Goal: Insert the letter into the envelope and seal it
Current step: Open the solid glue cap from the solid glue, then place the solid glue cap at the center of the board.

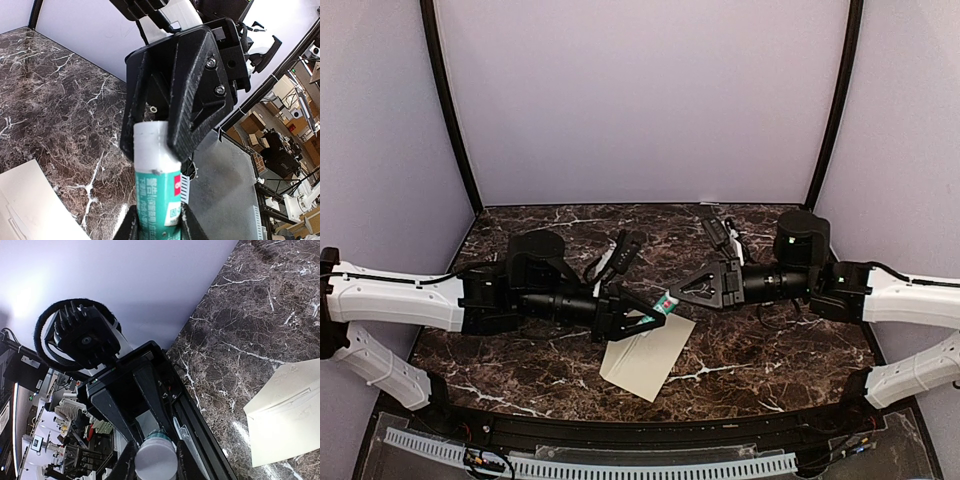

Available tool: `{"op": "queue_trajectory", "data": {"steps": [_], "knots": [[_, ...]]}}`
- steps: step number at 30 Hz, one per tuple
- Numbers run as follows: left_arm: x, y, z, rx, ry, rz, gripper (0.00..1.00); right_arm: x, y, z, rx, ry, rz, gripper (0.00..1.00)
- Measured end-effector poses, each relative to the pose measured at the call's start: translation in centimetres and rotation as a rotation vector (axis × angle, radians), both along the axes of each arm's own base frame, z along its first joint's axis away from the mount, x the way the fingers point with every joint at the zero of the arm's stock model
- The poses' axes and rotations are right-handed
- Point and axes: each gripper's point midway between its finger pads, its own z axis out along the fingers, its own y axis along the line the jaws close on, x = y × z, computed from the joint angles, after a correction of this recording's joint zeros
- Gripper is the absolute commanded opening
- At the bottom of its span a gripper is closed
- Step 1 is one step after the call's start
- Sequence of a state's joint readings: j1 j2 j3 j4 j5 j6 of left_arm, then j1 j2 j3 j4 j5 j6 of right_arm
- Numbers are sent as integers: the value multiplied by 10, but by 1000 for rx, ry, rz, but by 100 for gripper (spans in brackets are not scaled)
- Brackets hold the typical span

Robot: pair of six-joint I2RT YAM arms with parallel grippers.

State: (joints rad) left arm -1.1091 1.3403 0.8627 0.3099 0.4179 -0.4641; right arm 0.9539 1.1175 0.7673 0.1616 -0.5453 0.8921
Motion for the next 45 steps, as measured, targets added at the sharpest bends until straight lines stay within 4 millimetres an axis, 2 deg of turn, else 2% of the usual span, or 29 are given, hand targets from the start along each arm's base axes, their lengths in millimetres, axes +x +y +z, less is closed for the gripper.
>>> {"op": "queue_trajectory", "data": {"steps": [15,33,39,45], "knots": [[1,-1,1,-6,3,5,0,3,-5,1,3,-17,-40,11],[-1,-2,-4,7,-10,-14,0,8,-10,-4,-18,3,-50,10],[-6,3,-23,59,7,-35,0,29,-25,-1,-20,-1,-134,10],[-7,5,-28,69,11,-35,0,38,-33,-9,-70,-4,-183,10]]}}
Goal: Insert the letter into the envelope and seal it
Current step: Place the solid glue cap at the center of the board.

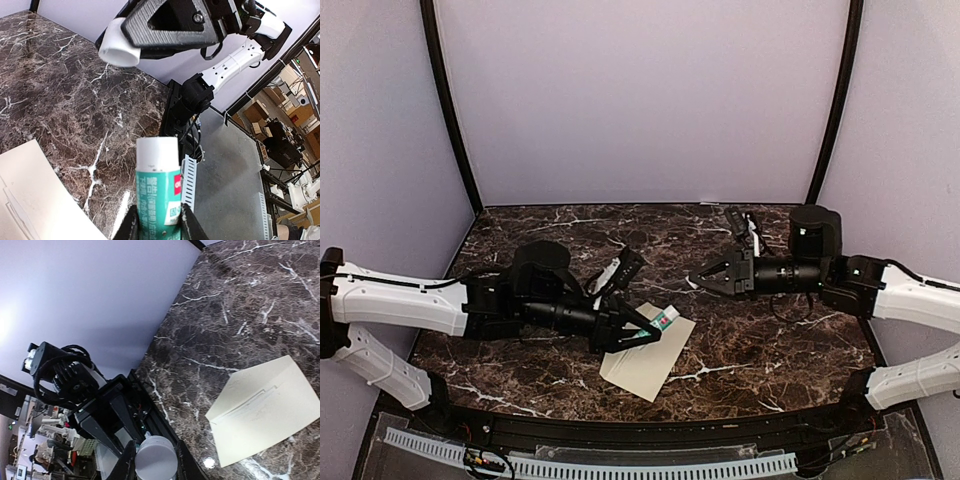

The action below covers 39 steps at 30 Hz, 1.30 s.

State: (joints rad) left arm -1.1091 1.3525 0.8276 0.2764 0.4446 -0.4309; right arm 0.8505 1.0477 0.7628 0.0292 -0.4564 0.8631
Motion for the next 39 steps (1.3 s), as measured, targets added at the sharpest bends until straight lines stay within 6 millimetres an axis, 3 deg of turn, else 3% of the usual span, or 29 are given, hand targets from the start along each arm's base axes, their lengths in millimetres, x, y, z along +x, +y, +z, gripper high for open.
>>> {"op": "queue_trajectory", "data": {"steps": [5,9,10,11,14,18,23,28,35,39], "knots": [[14,13,-2,5,26,73,0,26,-15,1,-166,-44,-136,10],[54,38,13,-22,43,192,0,67,-35,0,-317,-87,-280,10],[62,45,16,-26,44,219,0,75,-39,-6,-360,-91,-305,10],[76,56,21,-34,43,265,0,96,-54,-19,-421,-78,-365,10],[104,85,29,-41,46,357,0,129,-87,-56,-562,-29,-461,9],[141,134,31,-23,53,503,0,176,-146,-101,-694,54,-600,7],[179,201,25,26,43,680,0,217,-211,-140,-798,120,-732,6],[195,241,10,116,4,768,0,254,-262,-170,-883,160,-817,7],[203,265,12,149,-98,808,0,297,-319,-187,-934,163,-932,9],[203,273,14,149,-149,828,0,320,-337,-197,-965,158,-962,13]]}}
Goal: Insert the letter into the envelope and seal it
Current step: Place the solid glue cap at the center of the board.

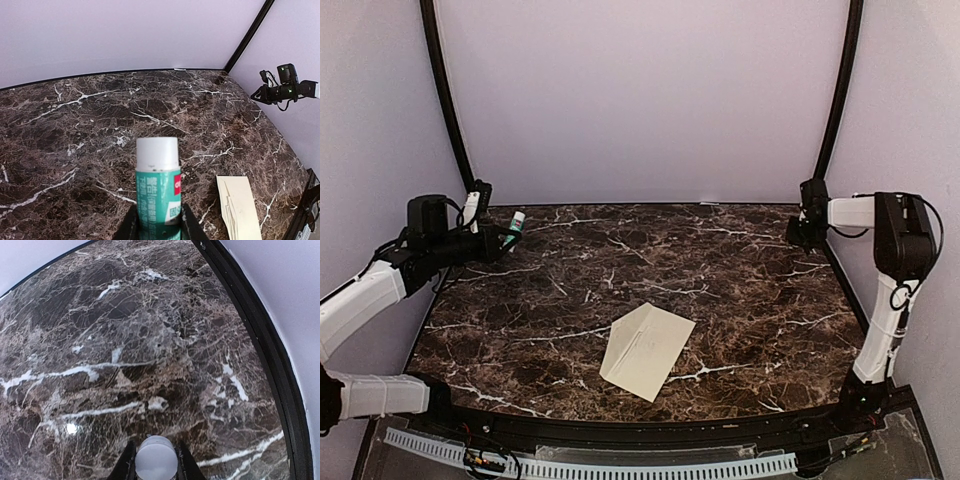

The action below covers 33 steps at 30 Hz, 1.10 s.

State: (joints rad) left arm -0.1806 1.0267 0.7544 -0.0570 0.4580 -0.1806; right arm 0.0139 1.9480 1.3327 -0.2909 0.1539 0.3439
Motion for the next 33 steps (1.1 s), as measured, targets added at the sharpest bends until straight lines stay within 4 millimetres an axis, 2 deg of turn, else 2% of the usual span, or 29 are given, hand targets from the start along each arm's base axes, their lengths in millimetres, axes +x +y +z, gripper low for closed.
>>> {"op": "queue_trajectory", "data": {"steps": [6,13,16,22,25,28,30,33], "knots": [[2,5,-2,22,-26,19,0,26,-7,-22,-29,23,-1,22],[4,6,-4,20,-42,26,0,33,-24,-44,-41,58,-25,34],[5,7,-3,21,-45,28,0,37,-28,-42,-41,51,-32,42],[5,7,-2,20,-51,28,0,37,-27,-42,-41,59,-24,66],[5,6,-2,19,-50,27,0,35,-25,-42,-37,66,-5,71],[4,5,-2,11,-46,18,0,33,-22,-30,-27,56,9,71],[1,3,-2,-7,-29,11,0,30,-21,-12,-22,35,15,71],[-7,-2,-1,-63,20,-4,0,25,-17,37,-9,-47,25,71]]}}
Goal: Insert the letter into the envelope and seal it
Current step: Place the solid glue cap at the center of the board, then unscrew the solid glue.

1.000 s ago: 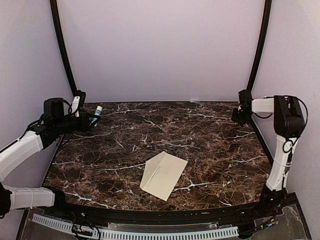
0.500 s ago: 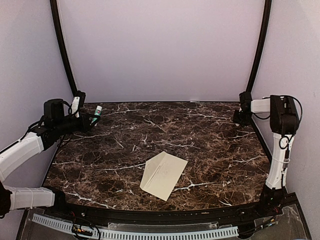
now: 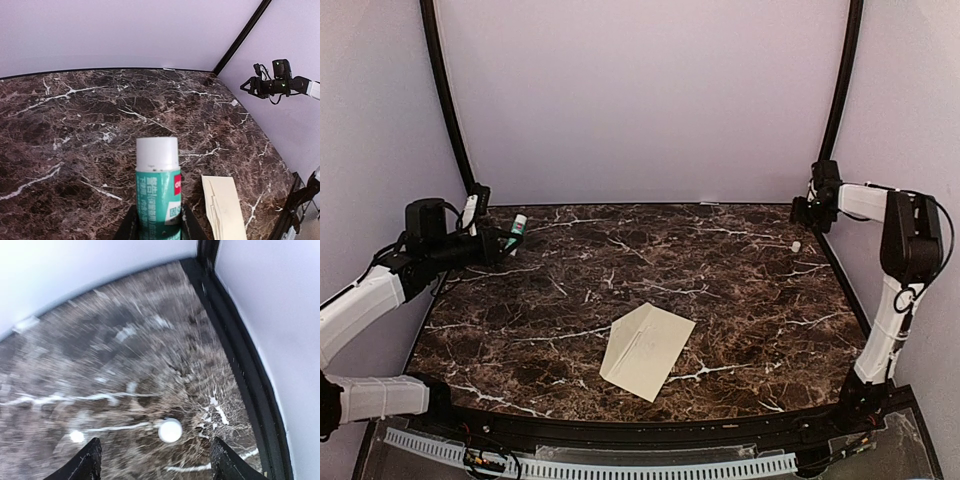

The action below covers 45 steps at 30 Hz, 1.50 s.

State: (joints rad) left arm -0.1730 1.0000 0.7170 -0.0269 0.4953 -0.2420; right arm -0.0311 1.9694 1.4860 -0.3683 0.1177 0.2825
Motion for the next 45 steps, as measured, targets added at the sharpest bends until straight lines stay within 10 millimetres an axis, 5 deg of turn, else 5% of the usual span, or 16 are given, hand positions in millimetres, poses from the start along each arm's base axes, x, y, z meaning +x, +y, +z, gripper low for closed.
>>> {"op": "queue_trajectory", "data": {"steps": [5,8,16,25,31,45], "knots": [[-29,-27,19,-147,68,-90,0,-25,28,104,124,-225,84,72],[-56,-55,37,-223,77,-190,0,-56,68,145,237,-325,185,73],[-115,-121,79,-416,93,-444,0,-186,249,189,572,-360,668,73],[-153,-193,99,-504,124,-622,0,-343,360,243,971,-414,1111,75],[-180,-231,126,-570,81,-741,0,-395,398,270,1098,-469,1271,73],[-198,-249,138,-626,63,-808,0,-407,420,287,1204,-546,1288,41]]}}
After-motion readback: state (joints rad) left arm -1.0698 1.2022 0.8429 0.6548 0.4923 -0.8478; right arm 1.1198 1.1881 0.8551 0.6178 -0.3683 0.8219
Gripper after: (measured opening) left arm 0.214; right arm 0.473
